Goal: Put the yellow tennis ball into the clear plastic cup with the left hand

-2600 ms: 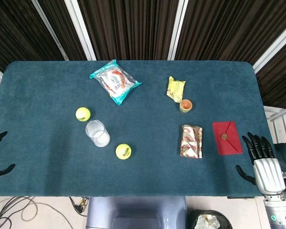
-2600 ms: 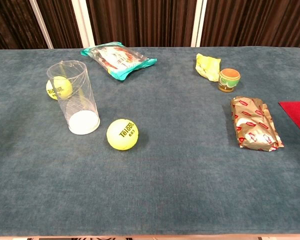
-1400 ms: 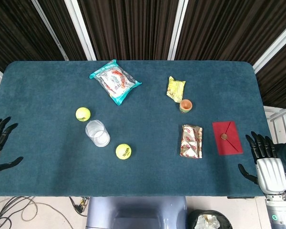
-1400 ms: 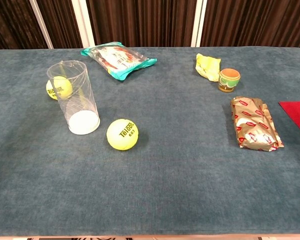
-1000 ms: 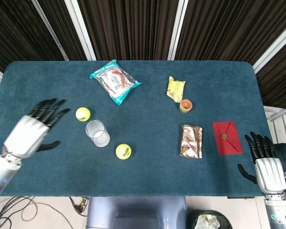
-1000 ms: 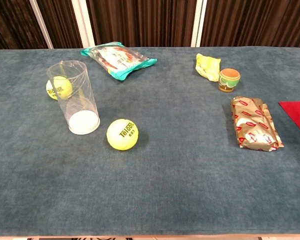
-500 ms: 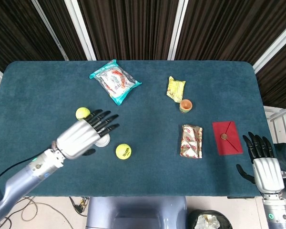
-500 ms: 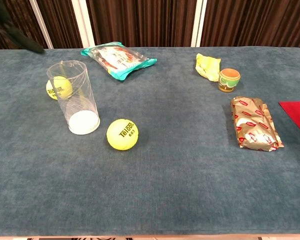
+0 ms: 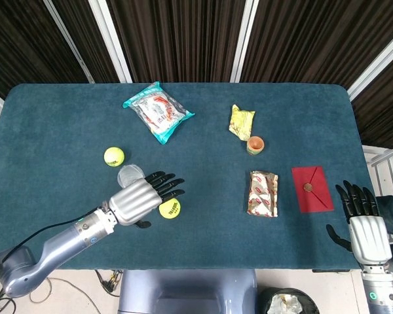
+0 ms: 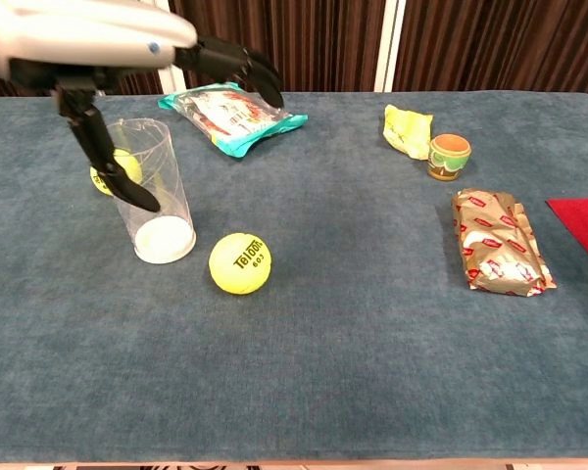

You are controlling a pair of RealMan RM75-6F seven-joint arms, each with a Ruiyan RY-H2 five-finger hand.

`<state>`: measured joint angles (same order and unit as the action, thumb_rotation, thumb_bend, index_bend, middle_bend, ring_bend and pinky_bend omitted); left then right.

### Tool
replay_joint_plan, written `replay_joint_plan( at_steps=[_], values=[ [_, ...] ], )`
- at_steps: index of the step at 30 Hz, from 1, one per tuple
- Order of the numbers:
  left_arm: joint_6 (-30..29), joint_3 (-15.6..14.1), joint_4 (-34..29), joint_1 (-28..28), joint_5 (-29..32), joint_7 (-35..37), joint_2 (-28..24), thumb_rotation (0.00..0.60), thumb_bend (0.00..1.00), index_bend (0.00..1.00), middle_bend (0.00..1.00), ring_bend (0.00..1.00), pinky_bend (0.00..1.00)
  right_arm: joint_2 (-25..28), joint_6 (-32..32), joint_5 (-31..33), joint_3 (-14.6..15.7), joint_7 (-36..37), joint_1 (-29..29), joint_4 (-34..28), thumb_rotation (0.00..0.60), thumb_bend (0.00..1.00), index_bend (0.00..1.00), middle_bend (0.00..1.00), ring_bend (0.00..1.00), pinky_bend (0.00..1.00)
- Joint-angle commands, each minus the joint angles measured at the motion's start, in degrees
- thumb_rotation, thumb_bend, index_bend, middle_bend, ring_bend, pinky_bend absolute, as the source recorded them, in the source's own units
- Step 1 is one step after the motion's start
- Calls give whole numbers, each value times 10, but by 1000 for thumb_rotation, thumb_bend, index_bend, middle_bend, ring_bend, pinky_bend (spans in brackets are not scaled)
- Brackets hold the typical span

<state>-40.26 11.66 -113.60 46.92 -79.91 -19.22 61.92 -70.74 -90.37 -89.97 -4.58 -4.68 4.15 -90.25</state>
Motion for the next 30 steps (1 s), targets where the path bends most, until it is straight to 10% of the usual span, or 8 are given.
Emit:
replay_joint_plan(
  at_steps=[1,30],
  values=[
    [7,-8,18,14,3,-10,22,600,0,128,10,0,128,0,-1,0,0,0,0,-1,600,337,0,16,24,0],
    [38,-62,200,55,93,-20,188,600,0,146,59,25,170,8,-7,17,-9,20,-7,-3,600,337,0,17,24,0]
  ],
)
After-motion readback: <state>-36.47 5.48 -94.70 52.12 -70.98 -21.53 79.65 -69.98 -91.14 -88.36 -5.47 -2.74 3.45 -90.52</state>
